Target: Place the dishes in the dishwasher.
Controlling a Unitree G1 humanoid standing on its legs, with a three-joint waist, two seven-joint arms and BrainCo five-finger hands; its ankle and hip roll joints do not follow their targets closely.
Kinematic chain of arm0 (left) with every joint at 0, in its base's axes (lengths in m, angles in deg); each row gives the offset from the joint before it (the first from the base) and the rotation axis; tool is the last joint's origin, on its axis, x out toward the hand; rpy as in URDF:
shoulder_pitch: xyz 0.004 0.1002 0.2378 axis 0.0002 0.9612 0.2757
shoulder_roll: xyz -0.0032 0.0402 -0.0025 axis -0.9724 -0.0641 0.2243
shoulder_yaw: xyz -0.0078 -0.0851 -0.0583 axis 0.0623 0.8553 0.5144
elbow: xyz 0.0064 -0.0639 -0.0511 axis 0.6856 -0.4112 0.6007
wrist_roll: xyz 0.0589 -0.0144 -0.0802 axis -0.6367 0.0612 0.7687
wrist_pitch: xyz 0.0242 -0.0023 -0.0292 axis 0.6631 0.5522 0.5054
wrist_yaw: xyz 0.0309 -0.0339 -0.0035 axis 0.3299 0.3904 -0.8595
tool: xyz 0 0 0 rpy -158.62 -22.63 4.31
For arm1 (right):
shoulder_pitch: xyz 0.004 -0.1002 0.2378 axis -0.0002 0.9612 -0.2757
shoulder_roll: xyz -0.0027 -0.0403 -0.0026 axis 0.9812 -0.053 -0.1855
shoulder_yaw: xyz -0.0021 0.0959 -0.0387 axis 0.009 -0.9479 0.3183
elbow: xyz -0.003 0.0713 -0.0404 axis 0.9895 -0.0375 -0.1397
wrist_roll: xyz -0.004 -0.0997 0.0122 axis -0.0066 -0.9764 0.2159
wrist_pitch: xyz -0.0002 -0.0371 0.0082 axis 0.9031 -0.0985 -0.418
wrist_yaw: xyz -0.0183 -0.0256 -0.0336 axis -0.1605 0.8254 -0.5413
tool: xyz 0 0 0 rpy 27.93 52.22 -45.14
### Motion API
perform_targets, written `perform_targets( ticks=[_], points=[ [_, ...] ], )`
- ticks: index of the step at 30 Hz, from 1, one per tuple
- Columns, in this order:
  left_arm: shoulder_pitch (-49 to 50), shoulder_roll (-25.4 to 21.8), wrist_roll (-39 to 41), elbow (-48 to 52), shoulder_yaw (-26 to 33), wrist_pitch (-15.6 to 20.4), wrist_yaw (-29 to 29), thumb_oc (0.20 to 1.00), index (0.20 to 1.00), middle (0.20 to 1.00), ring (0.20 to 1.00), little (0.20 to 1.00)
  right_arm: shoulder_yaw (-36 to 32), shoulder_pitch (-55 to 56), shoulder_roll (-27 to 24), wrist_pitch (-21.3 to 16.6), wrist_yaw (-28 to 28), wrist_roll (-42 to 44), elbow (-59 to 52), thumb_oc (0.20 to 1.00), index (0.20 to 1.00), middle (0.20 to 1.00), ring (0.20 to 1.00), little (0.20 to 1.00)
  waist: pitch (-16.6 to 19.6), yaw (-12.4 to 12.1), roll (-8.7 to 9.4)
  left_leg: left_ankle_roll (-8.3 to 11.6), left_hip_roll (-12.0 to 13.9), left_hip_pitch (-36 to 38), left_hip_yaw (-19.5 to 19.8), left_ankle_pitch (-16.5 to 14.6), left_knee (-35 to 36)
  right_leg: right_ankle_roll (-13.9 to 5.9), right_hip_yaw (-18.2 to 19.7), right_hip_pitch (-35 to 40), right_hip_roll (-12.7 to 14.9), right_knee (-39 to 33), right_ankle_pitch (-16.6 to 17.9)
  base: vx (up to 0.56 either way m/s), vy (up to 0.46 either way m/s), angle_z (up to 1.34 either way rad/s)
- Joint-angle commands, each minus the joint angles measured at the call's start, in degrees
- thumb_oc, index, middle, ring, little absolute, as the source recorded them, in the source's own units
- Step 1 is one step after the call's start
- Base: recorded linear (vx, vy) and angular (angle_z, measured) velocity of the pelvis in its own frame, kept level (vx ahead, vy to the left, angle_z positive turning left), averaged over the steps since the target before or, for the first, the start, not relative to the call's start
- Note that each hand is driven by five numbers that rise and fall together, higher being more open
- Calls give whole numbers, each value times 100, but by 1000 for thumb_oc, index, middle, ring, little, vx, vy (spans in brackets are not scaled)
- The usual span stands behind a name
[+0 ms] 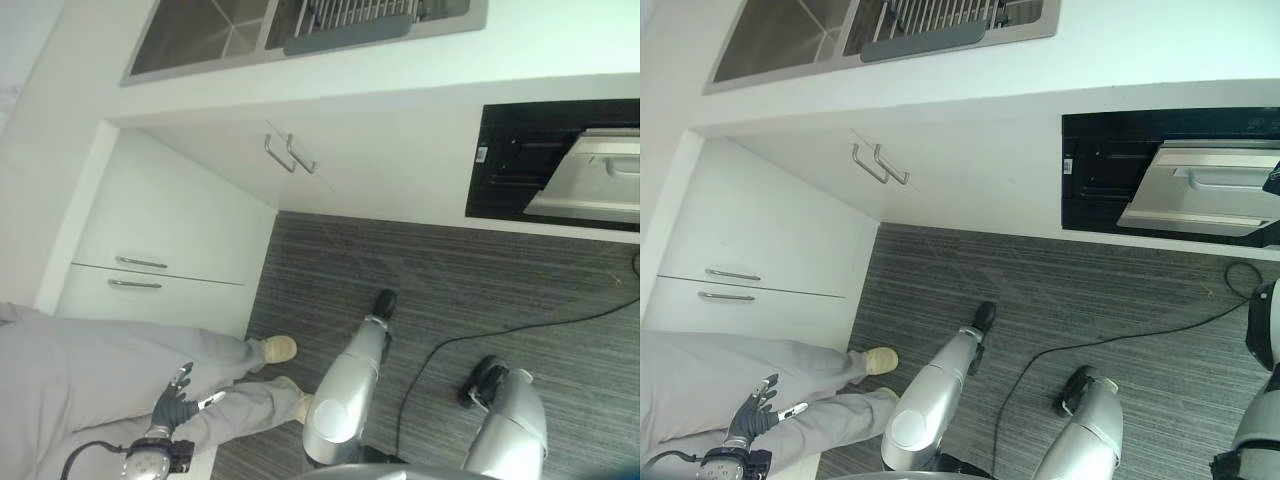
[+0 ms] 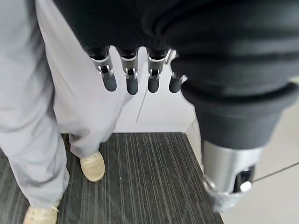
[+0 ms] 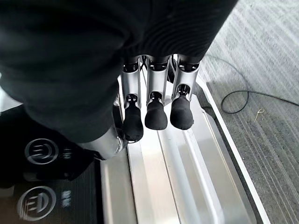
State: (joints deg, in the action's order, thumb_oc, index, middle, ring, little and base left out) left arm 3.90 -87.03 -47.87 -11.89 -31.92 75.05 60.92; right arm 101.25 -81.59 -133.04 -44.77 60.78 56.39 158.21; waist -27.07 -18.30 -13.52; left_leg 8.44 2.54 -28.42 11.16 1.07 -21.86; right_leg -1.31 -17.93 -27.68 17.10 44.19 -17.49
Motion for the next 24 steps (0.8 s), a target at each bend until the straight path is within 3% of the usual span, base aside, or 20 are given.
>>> perform_targets(
  ticks=[1,2,3,6,10,13,15,18,20,21,22,23,24],
  points=[
    [65,-512,-133,-193,265,188,35,1000,1000,1000,1000,1000,-568,475,103,-878,-7,243,-1230,200,200,200,200,200,228,-412,383,-349,-217,59,-403,-289,149,-112,-68,660,-144,-672,-184,-41,-41,17],
    [17,-526,-114,-139,268,161,51,1000,1000,1000,1000,1000,-857,1056,280,-936,47,297,-1456,200,200,200,200,200,223,-393,481,-363,-177,98,-408,-276,214,-140,-95,750,-192,-852,-107,-117,-17,12],
    [-21,-490,-155,-66,296,141,93,1000,1000,1000,1000,1000,-1200,1874,566,-1194,30,384,-1754,200,200,200,200,200,194,-329,559,-420,-120,93,-420,-121,312,-134,-173,833,-287,-1142,145,-121,-5,10],
    [-165,-425,-38,11,178,107,416,1000,1000,1000,1000,1000,-1683,3261,1549,-1940,70,460,-2338,200,200,200,200,200,128,-189,852,-481,-48,216,-493,-172,441,-228,-127,1115,-493,-1812,452,-68,5,-5],
    [-432,-308,11,-68,-45,262,819,1000,1000,1000,1000,1000,-1710,3933,2342,-2914,5,428,-2395,200,200,200,200,200,111,-24,1192,-517,-4,374,-665,-292,606,-376,-22,1506,-668,-2637,768,-27,88,-23],
    [-594,-215,109,-60,-111,339,1034,1000,1000,1000,1000,1000,-1532,4549,3210,-3560,-38,125,-2460,200,200,200,200,200,151,91,1458,-579,6,446,-753,-413,631,-484,105,1682,-709,-3011,972,31,123,-9],
    [-631,-90,201,-103,-157,429,1083,1000,1000,1000,1000,1000,-1431,4821,3552,-3787,-12,78,-2460,200,200,200,200,200,210,209,1559,-604,6,511,-798,-461,682,-547,177,1772,-697,-3238,1108,24,224,-4],
    [-708,153,249,-327,-338,674,1168,1000,1000,1000,1000,1000,-1404,5178,3854,-3811,-321,-53,-2219,200,200,200,200,200,329,348,1691,-621,-16,653,-895,-575,766,-657,301,1958,-615,-3607,1289,40,256,-14],
    [-761,285,327,-536,-407,896,1193,1000,1000,1000,1000,1000,-1349,5306,3989,-3853,-443,-605,-1931,200,200,200,200,200,439,366,1847,-618,-9,794,-970,-659,847,-732,333,2183,-543,-3901,1415,82,213,-12],
    [-790,371,465,-664,-399,930,1040,1000,1000,1000,1000,1000,-1238,5385,4051,-3767,-561,-569,-1728,253,253,253,253,253,495,353,1941,-614,-8,854,-996,-687,879,-774,334,2286,-501,-4015,1497,131,242,-13],
    [-830,492,397,-900,-405,1032,874,1000,1000,1000,1000,1000,-1276,5542,4239,-3802,-807,-459,-1334,551,551,551,551,551,609,340,2087,-631,-3,960,-979,-761,892,-801,373,2409,-463,-4087,1592,149,186,-22],
    [-832,526,317,-981,-425,1026,833,1000,1000,1000,1000,1000,-1298,5626,4311,-3801,-827,-328,-1234,934,934,934,934,934,660,340,2134,-638,-8,1017,-953,-773,919,-808,385,2445,-450,-4092,1635,231,169,-20],
    [-790,658,403,-1204,-472,692,781,1000,1000,1000,1000,1000,-1345,5833,4485,-3806,-1027,-205,-1153,1000,1000,1000,1000,1000,797,382,2211,-687,-18,1180,-901,-800,1013,-816,447,2515,-424,-4082,1707,222,149,-12]
  ],
)
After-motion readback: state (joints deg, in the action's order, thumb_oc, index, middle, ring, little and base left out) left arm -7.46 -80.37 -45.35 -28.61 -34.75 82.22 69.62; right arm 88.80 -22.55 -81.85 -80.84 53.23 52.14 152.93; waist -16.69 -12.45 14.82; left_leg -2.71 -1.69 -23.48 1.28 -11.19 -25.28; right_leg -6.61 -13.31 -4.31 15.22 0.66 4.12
